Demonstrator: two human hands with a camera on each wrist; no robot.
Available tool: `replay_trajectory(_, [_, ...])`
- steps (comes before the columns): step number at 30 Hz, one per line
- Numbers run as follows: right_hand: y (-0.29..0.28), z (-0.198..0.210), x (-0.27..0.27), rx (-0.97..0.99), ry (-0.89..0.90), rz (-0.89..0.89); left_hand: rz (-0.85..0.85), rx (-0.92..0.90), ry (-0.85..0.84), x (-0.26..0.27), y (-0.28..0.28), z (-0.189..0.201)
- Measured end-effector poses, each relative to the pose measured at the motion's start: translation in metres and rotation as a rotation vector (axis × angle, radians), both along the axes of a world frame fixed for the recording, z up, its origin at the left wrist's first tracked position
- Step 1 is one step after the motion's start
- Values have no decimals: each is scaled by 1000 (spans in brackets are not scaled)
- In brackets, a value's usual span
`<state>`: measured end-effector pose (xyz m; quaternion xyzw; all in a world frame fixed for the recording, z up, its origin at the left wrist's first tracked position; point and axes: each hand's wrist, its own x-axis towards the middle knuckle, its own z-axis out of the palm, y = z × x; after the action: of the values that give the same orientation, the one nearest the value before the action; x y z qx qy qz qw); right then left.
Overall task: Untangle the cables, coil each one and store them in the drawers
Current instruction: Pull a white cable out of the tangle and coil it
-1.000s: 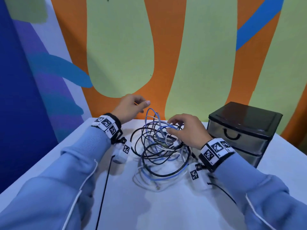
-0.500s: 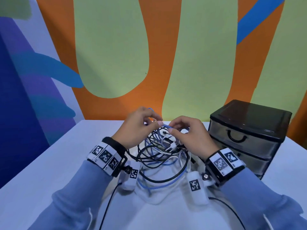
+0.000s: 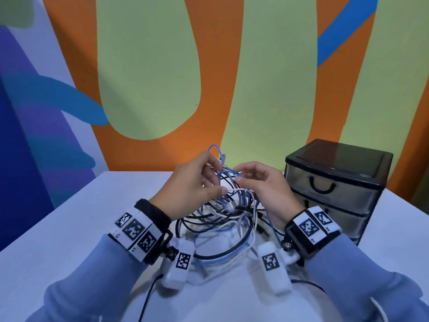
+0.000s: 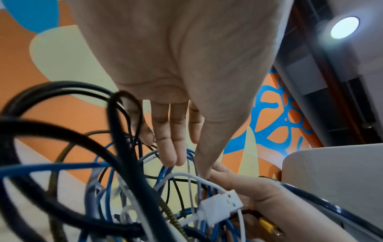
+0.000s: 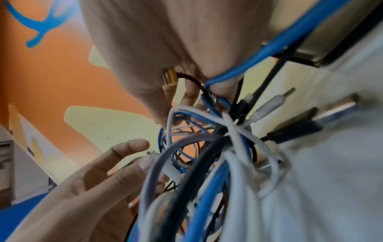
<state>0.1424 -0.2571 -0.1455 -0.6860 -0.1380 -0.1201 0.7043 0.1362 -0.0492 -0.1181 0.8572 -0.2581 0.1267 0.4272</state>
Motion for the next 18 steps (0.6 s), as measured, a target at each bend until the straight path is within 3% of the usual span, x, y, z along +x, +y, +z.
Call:
replay_trajectory(6, [-1, 12, -12, 194, 127, 140, -24, 161, 69, 5, 4, -7])
replay_trajectory(10, [-6, 16, -15, 285, 137, 185, -41, 19, 70, 6, 5, -6])
replay_trajectory(18, [-7, 18, -25, -122, -24, 151, 29, -369, 45, 2, 1, -3])
